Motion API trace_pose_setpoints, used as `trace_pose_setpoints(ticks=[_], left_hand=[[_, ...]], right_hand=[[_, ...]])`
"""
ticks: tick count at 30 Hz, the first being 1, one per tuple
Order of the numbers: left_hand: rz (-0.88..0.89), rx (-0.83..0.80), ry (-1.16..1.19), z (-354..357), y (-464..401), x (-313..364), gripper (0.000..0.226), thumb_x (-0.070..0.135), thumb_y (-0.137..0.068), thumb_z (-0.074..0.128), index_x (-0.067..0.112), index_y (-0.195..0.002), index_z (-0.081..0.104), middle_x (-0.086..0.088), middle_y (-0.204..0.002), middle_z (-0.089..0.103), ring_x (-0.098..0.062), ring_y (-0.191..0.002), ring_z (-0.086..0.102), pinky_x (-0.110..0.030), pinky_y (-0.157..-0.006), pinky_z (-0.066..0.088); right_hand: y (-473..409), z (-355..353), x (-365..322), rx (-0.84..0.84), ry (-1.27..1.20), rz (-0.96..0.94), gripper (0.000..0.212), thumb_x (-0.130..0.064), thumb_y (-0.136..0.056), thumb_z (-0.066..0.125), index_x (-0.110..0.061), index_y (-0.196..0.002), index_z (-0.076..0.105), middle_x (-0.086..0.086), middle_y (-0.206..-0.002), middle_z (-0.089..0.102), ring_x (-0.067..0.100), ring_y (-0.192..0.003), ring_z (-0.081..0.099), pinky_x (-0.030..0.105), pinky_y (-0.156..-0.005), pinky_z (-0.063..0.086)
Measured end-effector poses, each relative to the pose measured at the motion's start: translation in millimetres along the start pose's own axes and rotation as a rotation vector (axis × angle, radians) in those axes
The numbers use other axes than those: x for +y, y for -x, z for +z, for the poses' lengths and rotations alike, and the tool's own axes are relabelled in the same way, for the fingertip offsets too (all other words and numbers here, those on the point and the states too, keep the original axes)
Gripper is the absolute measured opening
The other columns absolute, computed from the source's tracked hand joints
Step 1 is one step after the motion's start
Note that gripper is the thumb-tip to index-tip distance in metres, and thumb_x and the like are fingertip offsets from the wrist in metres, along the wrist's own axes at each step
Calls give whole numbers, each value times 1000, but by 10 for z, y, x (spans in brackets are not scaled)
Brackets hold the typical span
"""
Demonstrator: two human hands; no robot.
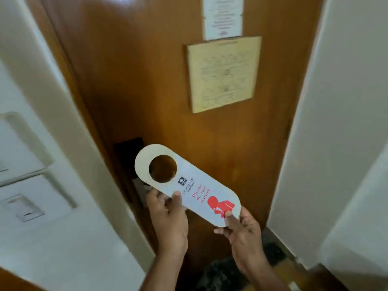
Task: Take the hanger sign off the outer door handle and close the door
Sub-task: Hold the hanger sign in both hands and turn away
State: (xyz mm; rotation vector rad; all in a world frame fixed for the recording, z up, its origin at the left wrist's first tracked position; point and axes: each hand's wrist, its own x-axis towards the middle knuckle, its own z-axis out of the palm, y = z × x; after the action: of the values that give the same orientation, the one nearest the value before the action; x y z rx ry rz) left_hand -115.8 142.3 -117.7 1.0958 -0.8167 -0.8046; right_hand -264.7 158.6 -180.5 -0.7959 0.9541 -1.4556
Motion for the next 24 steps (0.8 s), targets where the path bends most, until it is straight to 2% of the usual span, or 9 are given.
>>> trace_pose_setpoints(ticks=[3,5,6,7,9,13,16,20,24], left_hand=[[-19,-153,-98,377,106,-206,81,-1,-88,69,46,-142,31,14,-111,73,-13,-107,71,-38,-74,64],[-64,-221,-169,562,144,-362,101,-4,-87,69,53,-149,12,11,-116,66,-9,-100,72,-34,-71,64],[-119,-315,-218,713,233,-436,104,-4,-86,69,50,-151,7,8,-116,65,-6,-95,73,-30,-69,64],[-171,-460,-271,1167,603,-640,103,-3,-86,70,45,-153,9,4,-117,67,-4,-92,73,-27,-67,63],[-219,-565,-311,1399,762,-806,96,0,-83,74,36,-154,21,-5,-122,67,-7,-93,74,-25,-65,62],[-263,-598,-310,1815,1178,-1038,96,-4,-80,75,37,-153,26,-7,-124,66,-21,-96,74,-23,-62,60],[-328,-706,-391,2428,2084,-1459,96,-6,-81,72,36,-153,25,-7,-126,65,-20,-100,71,-23,-63,61],[-435,-789,-459,2901,3071,-2116,95,-7,-83,70,34,-154,22,-4,-120,66,-14,-98,69,-21,-62,60],[-503,-874,-628,3129,3941,-3054,92,-7,-84,69,32,-154,23,0,-115,62,-8,-90,64,-19,-54,58]], right_hand=[[107,-523,-355,144,86,-53,39,-30,-80,69,-18,-117,65,4,-109,78,24,-100,73,36,-63,61],[206,-912,-571,212,181,-29,42,-33,-81,67,-20,-121,62,2,-109,78,22,-99,73,45,-71,60],[276,-1219,-675,265,216,-47,39,-31,-86,66,-20,-122,61,3,-109,78,22,-98,74,49,-75,60],[517,-1871,-835,366,234,-64,33,-28,-91,64,-19,-123,60,3,-109,77,21,-97,74,51,-77,61],[603,-2344,-938,415,299,-60,25,-23,-96,61,-21,-121,58,4,-110,77,18,-93,75,46,-76,64],[796,-2935,-1069,527,341,-66,19,-16,-99,58,-28,-114,55,4,-105,75,14,-86,76,27,-60,61],[1243,-3902,-1042,727,339,-56,19,-9,-99,58,-24,-111,55,8,-99,75,10,-76,75,23,-53,58],[1754,-4922,-728,941,386,39,26,-3,-97,58,-12,-122,55,12,-91,74,6,-55,66,21,-44,52],[2220,-5858,-151,1128,417,142,28,-6,-97,60,-17,-122,58,8,-93,74,13,-69,69,26,-49,57]])
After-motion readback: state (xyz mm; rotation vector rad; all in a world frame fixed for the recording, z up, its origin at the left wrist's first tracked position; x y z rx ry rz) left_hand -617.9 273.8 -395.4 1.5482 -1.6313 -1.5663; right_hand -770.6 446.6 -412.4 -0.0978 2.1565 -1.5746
